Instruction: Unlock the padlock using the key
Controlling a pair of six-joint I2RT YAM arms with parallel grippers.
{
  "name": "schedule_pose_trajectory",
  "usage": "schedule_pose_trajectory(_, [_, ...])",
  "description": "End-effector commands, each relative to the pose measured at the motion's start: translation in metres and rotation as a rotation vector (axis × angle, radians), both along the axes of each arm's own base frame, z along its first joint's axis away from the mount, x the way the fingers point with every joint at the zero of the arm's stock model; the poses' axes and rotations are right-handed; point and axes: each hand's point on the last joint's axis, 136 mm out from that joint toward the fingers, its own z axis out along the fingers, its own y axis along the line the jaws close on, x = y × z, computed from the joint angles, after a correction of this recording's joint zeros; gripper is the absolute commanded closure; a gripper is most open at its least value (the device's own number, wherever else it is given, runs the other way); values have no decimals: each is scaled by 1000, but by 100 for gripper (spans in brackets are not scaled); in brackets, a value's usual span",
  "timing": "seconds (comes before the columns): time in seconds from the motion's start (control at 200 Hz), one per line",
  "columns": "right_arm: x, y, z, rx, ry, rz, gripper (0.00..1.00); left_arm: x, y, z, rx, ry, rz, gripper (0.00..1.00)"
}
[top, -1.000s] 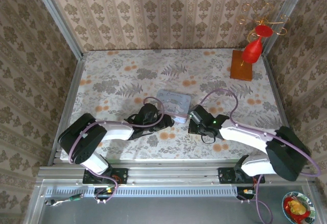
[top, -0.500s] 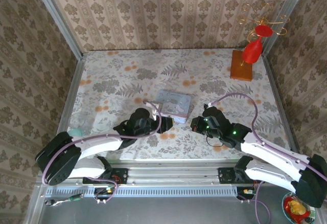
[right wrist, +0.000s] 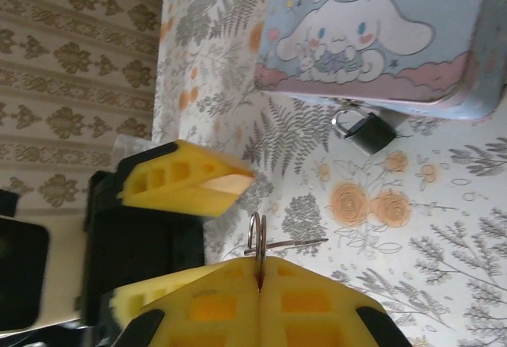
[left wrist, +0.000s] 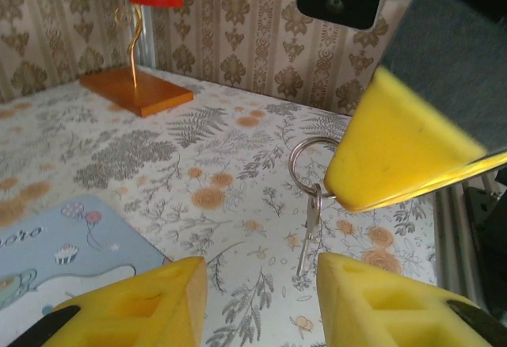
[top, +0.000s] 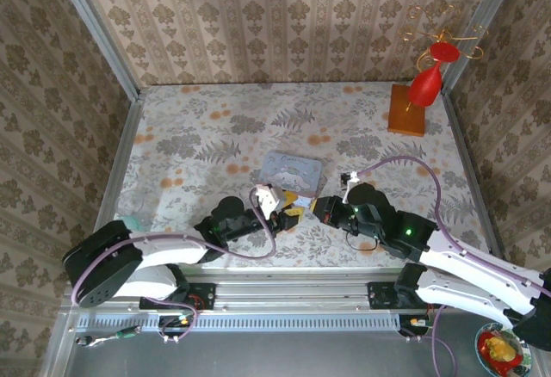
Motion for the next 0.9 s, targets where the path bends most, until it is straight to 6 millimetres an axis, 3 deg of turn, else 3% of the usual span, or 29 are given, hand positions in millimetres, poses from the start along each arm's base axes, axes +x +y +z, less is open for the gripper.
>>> schedule_pose_trajectory(0.0, [1,7,27,72,-35,-11,100,-11,-6,17,-70,-148,-60,60])
schedule_pose_trajectory(0.405, [-3,12,42,111,-62,6,100,-17,-19,13,-70,-147,-102,71])
schedule_pose_trajectory(0.895, [0,12,33,93,-47,-12,100,-15,-16,15,-61,-140,-87,84])
